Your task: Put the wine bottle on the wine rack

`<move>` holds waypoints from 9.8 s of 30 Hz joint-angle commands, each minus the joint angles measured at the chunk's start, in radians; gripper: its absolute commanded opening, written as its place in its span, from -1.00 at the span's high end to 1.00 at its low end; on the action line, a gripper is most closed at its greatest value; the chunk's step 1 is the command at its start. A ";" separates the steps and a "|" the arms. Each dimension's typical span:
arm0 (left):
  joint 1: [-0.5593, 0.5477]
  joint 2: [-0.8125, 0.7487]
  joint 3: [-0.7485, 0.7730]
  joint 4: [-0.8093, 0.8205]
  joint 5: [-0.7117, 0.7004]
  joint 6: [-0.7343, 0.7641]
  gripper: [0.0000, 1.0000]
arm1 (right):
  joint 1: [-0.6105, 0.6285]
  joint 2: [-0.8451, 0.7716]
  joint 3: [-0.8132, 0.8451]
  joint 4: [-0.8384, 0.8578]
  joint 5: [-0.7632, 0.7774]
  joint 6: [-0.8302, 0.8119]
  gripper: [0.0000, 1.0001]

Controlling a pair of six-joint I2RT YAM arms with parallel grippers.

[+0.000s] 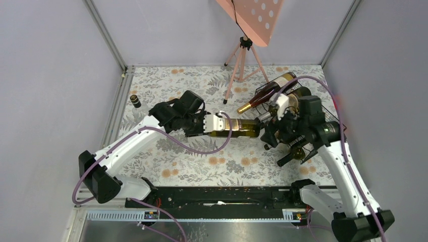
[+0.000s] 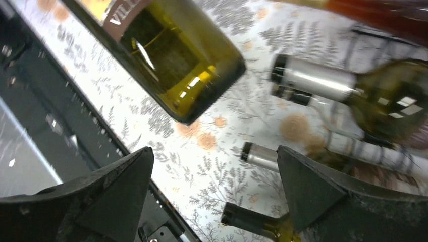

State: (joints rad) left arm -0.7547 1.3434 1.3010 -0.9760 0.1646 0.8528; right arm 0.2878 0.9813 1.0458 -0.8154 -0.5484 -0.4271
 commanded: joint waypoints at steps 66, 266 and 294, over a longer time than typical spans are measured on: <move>-0.319 1.011 1.058 0.430 0.154 -1.199 1.00 | -0.806 -0.159 0.045 0.263 0.062 0.432 -0.99; 0.633 -0.161 0.086 0.286 0.391 -0.824 1.00 | -0.605 -0.132 0.033 0.225 -0.293 0.314 -0.99; 0.399 0.000 0.276 0.425 0.635 -1.136 1.00 | 0.241 0.227 0.275 0.202 -0.086 0.209 -0.99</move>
State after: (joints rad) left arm -0.3466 1.3640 1.4910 -0.7311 0.6575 -0.1593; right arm 0.4633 1.1667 1.2747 -0.6395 -0.6926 -0.1898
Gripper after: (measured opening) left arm 0.348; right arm 0.993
